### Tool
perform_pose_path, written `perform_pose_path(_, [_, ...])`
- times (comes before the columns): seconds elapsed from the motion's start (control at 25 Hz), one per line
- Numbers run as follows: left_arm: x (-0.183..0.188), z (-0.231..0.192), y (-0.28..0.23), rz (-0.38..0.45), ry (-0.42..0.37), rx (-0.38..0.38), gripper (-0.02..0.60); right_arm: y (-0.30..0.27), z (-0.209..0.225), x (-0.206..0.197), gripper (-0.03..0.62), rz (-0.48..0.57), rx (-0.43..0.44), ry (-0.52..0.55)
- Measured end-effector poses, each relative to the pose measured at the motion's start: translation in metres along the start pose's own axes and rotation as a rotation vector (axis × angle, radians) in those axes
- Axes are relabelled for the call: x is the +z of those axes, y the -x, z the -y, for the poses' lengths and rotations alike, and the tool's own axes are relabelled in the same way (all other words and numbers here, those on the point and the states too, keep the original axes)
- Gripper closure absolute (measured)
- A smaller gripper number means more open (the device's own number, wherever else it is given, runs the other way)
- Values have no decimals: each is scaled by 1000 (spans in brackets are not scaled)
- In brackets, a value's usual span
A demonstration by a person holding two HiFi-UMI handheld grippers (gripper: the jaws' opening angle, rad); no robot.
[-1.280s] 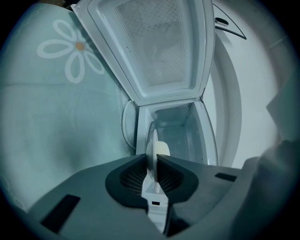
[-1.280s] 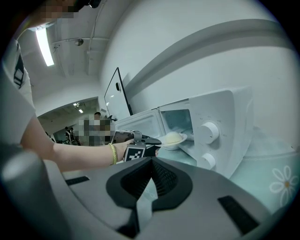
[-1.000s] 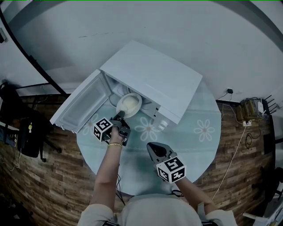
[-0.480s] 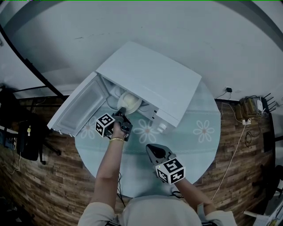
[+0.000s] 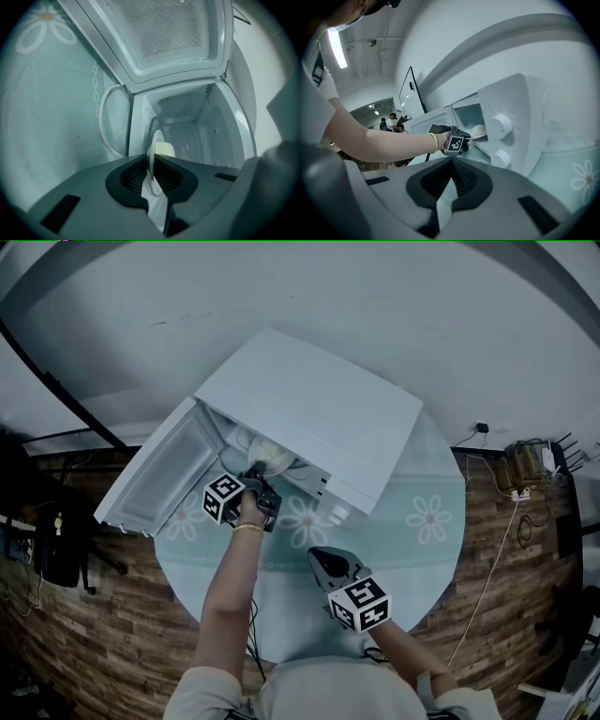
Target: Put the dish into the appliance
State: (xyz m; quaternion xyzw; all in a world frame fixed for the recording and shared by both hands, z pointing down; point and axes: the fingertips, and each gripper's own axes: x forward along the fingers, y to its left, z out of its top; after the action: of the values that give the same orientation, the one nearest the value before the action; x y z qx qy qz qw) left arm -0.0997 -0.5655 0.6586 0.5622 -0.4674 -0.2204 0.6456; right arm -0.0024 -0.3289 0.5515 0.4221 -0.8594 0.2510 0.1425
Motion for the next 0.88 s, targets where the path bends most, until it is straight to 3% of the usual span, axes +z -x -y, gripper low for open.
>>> perform_pose_path(0.4, [4,8,-12,3,-85,21,533,-3,4,1,589,-1,-3,-3])
perform_pose_path(0.6, [4,10,-13,-16,-88,1,517,-4,2,0,589,-2,1,-1])
perform_pose_path(0.88, [6,15,-5,-10,-130,-10,412,-3,-5,2,589,4,8,7])
